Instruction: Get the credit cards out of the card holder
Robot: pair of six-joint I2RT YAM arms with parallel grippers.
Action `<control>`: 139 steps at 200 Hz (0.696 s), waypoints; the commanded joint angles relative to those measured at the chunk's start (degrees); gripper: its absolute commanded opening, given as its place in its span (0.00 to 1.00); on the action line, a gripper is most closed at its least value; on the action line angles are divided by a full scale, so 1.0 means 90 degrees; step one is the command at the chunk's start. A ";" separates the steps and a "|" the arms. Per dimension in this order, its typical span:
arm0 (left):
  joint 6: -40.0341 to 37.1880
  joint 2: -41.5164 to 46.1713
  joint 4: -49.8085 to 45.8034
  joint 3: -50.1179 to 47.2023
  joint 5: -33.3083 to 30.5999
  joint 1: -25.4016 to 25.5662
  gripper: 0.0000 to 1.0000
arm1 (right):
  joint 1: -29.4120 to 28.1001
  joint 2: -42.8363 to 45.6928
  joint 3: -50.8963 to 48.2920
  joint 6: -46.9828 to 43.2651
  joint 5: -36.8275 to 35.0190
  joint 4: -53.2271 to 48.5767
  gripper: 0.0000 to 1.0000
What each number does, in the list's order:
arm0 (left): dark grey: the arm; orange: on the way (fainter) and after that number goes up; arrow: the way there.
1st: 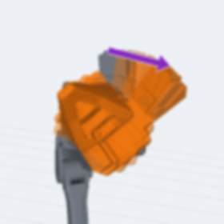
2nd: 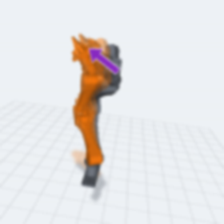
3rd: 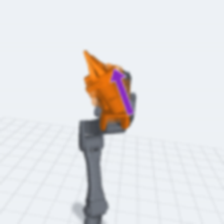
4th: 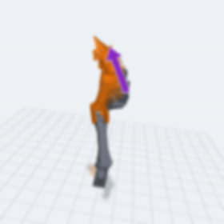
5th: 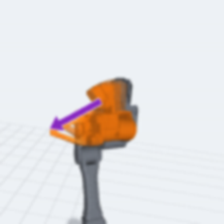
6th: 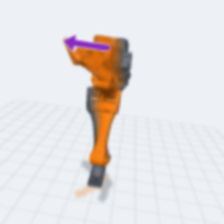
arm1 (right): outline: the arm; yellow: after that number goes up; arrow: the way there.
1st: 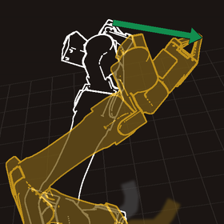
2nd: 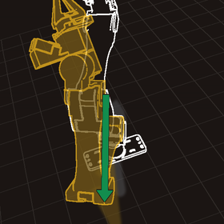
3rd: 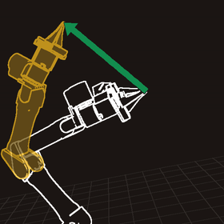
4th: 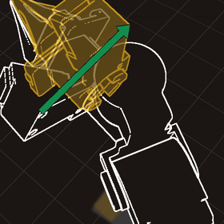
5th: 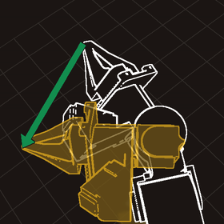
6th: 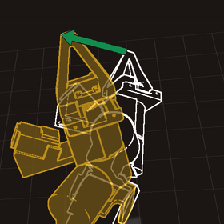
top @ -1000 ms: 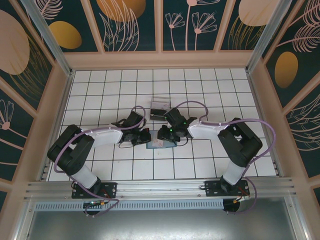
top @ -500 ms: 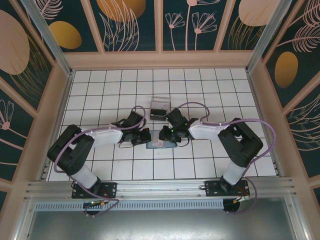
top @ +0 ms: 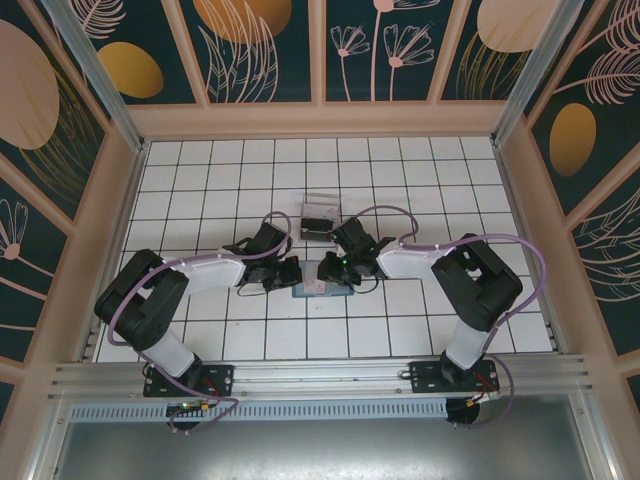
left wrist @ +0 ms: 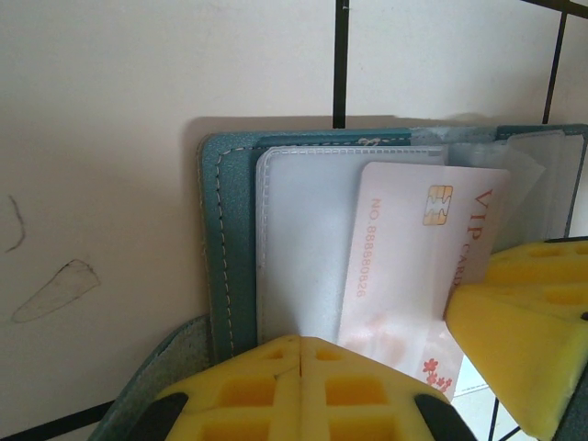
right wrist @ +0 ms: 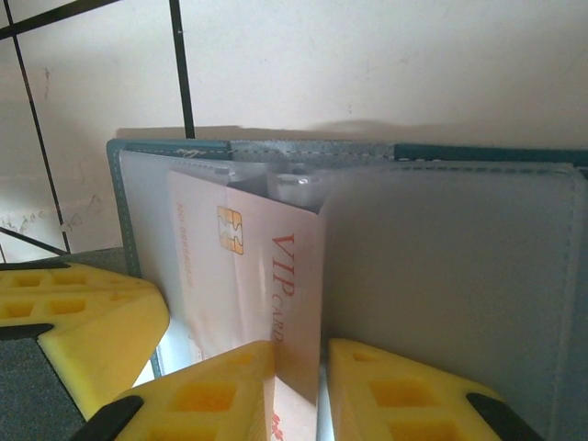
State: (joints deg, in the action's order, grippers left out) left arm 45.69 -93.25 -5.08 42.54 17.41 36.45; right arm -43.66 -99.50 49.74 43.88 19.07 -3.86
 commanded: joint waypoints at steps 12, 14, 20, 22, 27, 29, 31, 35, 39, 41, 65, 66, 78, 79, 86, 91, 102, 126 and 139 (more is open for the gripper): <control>-0.0104 -0.0064 -0.0510 -0.0103 -0.0372 -0.0020 0.05 | 0.0036 -0.0121 -0.0204 0.0043 0.0069 0.0130 0.19; -0.0103 -0.0065 -0.0510 -0.0107 -0.0372 -0.0012 0.05 | 0.0044 -0.0115 -0.0204 0.0041 0.0069 0.0122 0.19; -0.0106 -0.0049 -0.0510 -0.0105 -0.0380 -0.0019 0.05 | 0.0046 -0.0088 -0.0204 0.0044 0.0061 0.0111 0.18; -0.0104 -0.0049 -0.0510 -0.0107 -0.0381 -0.0022 0.05 | 0.0051 -0.0080 -0.0204 0.0039 0.0059 0.0115 0.17; -0.0102 -0.0050 -0.0514 -0.0108 -0.0382 -0.0022 0.05 | 0.0051 -0.0060 -0.0213 0.0036 0.0050 0.0104 0.17; -0.0103 -0.0049 -0.0518 -0.0103 -0.0382 -0.0025 0.05 | 0.0055 -0.0043 -0.0214 0.0029 0.0049 0.0099 0.16; -0.0105 -0.0049 -0.0519 -0.0107 -0.0382 -0.0026 0.05 | 0.0056 -0.0034 -0.0223 0.0032 0.0044 0.0102 0.16; -0.0106 -0.0049 -0.0519 -0.0108 -0.0382 -0.0024 0.05 | 0.0060 -0.0014 -0.0223 0.0030 0.0039 0.0102 0.16; -0.0112 -0.0049 -0.0527 -0.0099 -0.0391 -0.0017 0.05 | 0.0062 0.0011 -0.0231 0.0030 0.0031 0.0090 0.15; -0.0115 -0.0049 -0.0529 -0.0098 -0.0391 -0.0019 0.05 | 0.0065 0.0016 -0.0240 0.0030 0.0025 0.0093 0.15; -0.0113 -0.0040 -0.0549 -0.0098 -0.0408 -0.0020 0.05 | 0.0110 0.0163 -0.0265 0.0035 -0.0075 -0.0023 0.11; -0.0119 -0.0039 -0.0549 -0.0093 -0.0404 -0.0023 0.05 | 0.0113 0.0165 -0.0264 0.0036 -0.0081 -0.0032 0.11; -0.0123 -0.0030 -0.0568 -0.0088 -0.0420 -0.0024 0.05 | 0.0148 0.0244 -0.0281 0.0022 -0.0157 -0.0121 0.10; -0.0120 -0.0029 -0.0568 -0.0088 -0.0425 -0.0020 0.05 | 0.0156 0.0249 -0.0286 0.0015 -0.0161 -0.0135 0.10; -0.0129 -0.0029 -0.0578 -0.0088 -0.0423 -0.0014 0.05 | 0.0180 0.0305 -0.0295 0.0003 -0.0192 -0.0188 0.09; -0.0135 -0.0029 -0.0578 -0.0084 -0.0429 -0.0025 0.05 | 0.0205 0.0346 -0.0307 -0.0007 -0.0212 -0.0214 0.08; -0.0143 -0.0029 -0.0588 -0.0078 -0.0430 -0.0018 0.05 | 0.0249 0.0434 -0.0349 -0.0021 -0.0239 -0.0249 0.07; -0.0158 -0.0029 -0.0617 -0.0071 -0.0456 -0.0017 0.05 | 0.0338 0.0638 -0.0399 -0.0072 -0.0299 -0.0374 0.06; -0.0172 -0.0025 -0.0636 -0.0069 -0.0467 -0.0025 0.05 | 0.0377 0.0729 -0.0402 -0.0115 -0.0348 -0.0487 0.06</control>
State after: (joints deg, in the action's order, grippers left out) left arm 45.43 -93.21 -5.17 42.54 17.28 36.45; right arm -41.36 -95.42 47.18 43.81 19.35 -4.21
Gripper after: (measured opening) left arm 0.053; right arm 0.065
